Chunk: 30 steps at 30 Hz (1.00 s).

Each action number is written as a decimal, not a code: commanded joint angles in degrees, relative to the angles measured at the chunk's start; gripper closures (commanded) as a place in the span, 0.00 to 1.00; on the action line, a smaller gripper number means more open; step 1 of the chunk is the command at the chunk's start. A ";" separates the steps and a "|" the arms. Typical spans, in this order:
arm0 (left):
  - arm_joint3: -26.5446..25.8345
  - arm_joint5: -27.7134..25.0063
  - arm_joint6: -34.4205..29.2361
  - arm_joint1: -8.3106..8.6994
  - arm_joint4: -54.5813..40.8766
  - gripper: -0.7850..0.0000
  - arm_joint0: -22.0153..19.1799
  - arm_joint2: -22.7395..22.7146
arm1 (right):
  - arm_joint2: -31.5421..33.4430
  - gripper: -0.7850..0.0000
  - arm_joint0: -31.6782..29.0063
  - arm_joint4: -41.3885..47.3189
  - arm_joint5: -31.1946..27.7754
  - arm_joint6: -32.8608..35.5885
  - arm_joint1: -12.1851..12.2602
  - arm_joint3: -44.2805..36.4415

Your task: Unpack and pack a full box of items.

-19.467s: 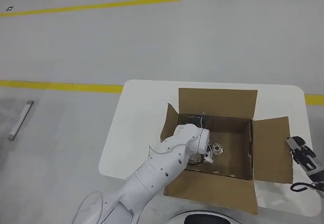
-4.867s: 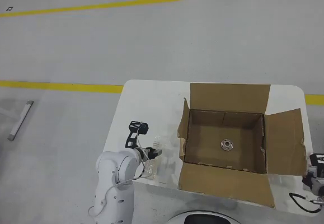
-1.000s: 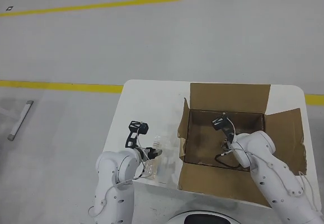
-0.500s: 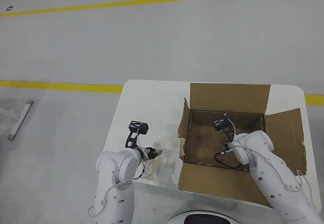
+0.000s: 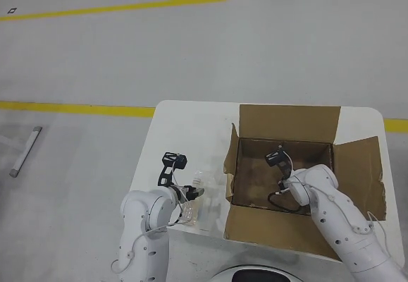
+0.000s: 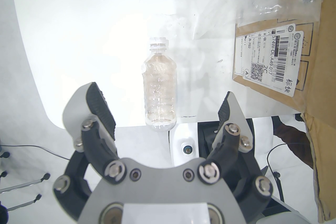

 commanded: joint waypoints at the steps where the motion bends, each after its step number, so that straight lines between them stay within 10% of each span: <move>1: 0.00 0.00 0.00 0.00 0.00 0.00 0.00 0.00 | -0.10 0.63 0.30 0.15 0.11 -0.24 -0.06 0.72; 27: 0.00 0.00 0.00 0.00 0.00 0.00 0.00 0.00 | -1.50 0.69 1.54 -0.07 0.51 -1.09 -0.54 4.14; 30: 0.00 0.00 0.00 0.00 0.00 0.00 0.00 0.00 | -1.55 0.88 1.69 -0.08 0.52 -1.20 -0.58 4.30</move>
